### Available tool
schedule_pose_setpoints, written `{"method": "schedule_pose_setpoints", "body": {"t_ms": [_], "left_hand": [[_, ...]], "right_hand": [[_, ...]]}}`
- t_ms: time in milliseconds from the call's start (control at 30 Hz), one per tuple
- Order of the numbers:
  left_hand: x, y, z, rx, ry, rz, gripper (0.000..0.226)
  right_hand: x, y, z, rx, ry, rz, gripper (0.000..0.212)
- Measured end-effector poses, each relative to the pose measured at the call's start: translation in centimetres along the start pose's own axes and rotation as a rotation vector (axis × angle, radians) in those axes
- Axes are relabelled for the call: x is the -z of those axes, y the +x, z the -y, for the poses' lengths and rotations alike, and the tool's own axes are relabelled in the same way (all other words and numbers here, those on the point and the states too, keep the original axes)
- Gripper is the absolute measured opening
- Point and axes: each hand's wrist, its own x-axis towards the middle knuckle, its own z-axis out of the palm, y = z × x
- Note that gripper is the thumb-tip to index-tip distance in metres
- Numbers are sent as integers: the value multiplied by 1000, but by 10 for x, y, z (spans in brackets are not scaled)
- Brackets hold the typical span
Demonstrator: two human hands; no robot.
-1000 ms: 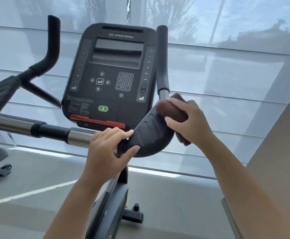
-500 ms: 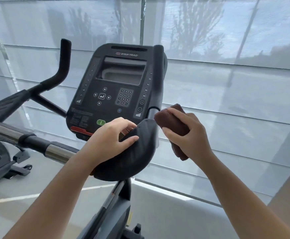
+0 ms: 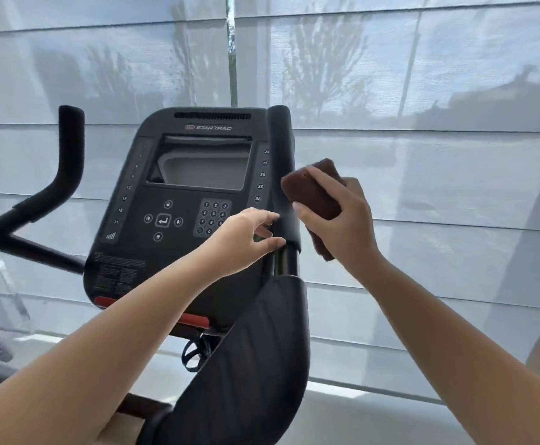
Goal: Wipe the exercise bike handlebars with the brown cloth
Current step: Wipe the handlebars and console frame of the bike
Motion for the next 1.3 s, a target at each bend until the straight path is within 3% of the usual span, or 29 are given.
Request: {"method": "schedule_pose_setpoints", "body": {"t_ms": [200,300,433,533,600,667,767,867,1033,1133,1233,1300], "left_hand": [[-2,-2,10,-46,-91,-27,40],[-6,-6,11,-71,-144,-78,36],[-7,-6,14,-93,-183,-124,35],[-10,-6,14,-106,-210,-147,31],[-13,-8,14,-87,-232,-175,29],[-15,-9,13,-61,-265,-197,29],[-16,-11,15,7,-381,-192,30],[-19,-12,14,51,-481,-203,30],[-21,-13,12,88,-589,-226,35],[-21,-15,9,109,-667,-225,36],[-18,-16,6,82,-685,-207,28],[-19,-16,7,95,-690,-210,29]], "right_hand": [[-32,88,0,254,-124,-45,52],[-39,102,-5,252,-89,-39,51],[-30,55,-25,272,-129,173,50],[-11,26,-33,141,-99,360,47],[-2,30,-30,156,-137,442,46],[0,50,-20,274,-193,376,47],[-14,99,-2,377,-256,111,48],[-23,120,7,298,-265,98,49],[-17,51,-13,234,-289,323,48],[-6,18,-10,0,-116,435,42],[12,7,1,-31,-7,615,39],[16,12,5,-25,47,579,36]]}}
